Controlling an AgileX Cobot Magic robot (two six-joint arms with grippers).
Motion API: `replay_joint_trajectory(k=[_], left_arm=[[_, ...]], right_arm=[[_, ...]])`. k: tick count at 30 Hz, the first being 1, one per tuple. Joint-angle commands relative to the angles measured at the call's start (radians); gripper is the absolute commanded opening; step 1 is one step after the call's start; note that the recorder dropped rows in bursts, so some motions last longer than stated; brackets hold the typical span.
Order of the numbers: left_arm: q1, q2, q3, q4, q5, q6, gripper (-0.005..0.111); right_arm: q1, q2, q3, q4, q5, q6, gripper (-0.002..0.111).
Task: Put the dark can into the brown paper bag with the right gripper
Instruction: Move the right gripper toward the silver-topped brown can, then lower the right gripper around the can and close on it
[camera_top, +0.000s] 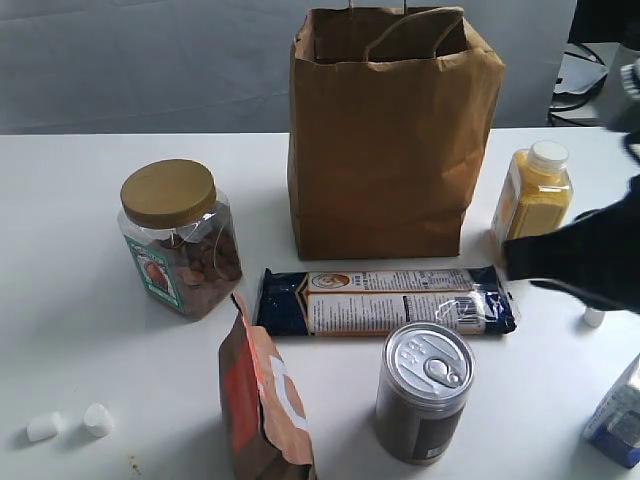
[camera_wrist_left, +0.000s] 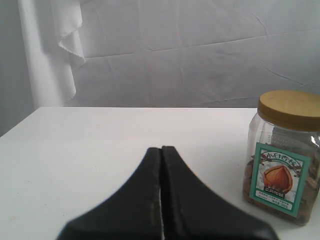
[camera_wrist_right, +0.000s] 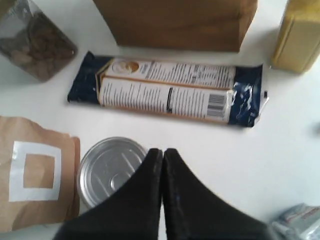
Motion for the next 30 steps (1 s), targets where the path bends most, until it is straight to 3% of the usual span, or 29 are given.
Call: replay_joint_trajectory(k=[1,5,7,11,30], left_arm=[[-0.006,-0.003,0.004,0.003,-0.006,-0.003,0.000],[-0.006,-0.003,0.004,0.003,-0.006,-0.003,0.000],[-0.006,-0.003,0.004,0.003,-0.006,-0.003,0.000],[-0.006,-0.003,0.004,0.003,-0.006,-0.003,0.000],[-0.006,-0.003,0.004,0.003,-0.006,-0.003,0.000]], right_arm=[[0.128,0.206,-0.119,-0.041,0.108,0.120,0.021],[0.209,0.344,-0.226,-0.085,0.159,0.229,0.072],[0.216,0.389,-0.244,-0.084,0.174,0.240,0.081],[0.216,0.424,-0.244,-0.081,0.195,0.251,0.085],[0.216,0.597,-0.231,-0.066,0.186,0.262,0.085]])
